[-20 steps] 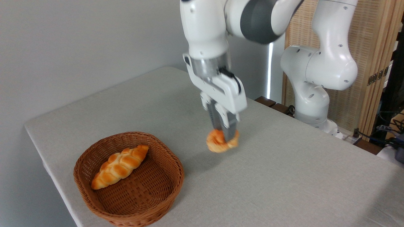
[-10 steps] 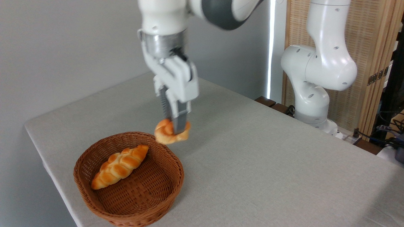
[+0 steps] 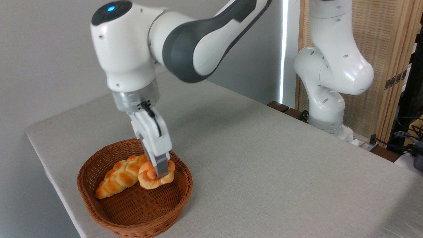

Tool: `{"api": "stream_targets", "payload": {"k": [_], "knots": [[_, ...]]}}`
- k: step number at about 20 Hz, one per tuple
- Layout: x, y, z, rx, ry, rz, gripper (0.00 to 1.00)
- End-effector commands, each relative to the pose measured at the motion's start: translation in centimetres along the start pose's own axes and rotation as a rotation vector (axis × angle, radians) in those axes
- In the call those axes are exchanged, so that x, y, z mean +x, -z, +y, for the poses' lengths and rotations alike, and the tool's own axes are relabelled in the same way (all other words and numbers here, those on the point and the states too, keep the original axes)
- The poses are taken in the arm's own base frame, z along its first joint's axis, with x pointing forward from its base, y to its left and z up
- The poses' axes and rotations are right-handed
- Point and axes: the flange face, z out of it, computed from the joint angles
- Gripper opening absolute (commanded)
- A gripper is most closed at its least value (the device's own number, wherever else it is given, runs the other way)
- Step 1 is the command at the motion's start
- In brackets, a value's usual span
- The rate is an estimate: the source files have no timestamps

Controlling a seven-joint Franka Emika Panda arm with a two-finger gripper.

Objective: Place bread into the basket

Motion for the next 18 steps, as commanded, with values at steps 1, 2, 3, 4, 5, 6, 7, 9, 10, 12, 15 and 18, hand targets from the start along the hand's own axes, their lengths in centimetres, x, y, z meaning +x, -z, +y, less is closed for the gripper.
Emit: {"api": "stream_targets", "payload": {"k": [1, 2, 3, 4, 5, 6, 7, 9, 10, 12, 15, 18], "knots": [[2.0, -0.2, -0.5, 0.003, 0.005, 0.023, 0.66], [2.1, -0.2, -0.7, 0.015, 0.012, 0.031, 0.68], [2.2, -0.2, -0.8, 0.024, 0.02, 0.041, 0.83], [2.3, -0.5, -1.0, 0.029, 0.031, 0.042, 0.99], [2.2, -0.4, -1.2, 0.03, 0.036, 0.046, 1.0], [2.2, -0.6, -1.3, 0.028, 0.039, 0.046, 1.0], [1.9, -0.5, -1.5, 0.029, 0.043, 0.047, 1.0], [2.0, -0.6, -1.4, 0.027, 0.042, 0.048, 1.0], [2.0, -0.6, -1.4, 0.027, 0.042, 0.048, 1.0], [2.3, -0.5, -1.1, 0.026, 0.033, 0.05, 1.0], [2.5, -0.2, -0.8, 0.028, 0.021, 0.054, 1.0], [2.7, 1.8, 0.2, 0.044, 0.015, 0.08, 1.0]]}}
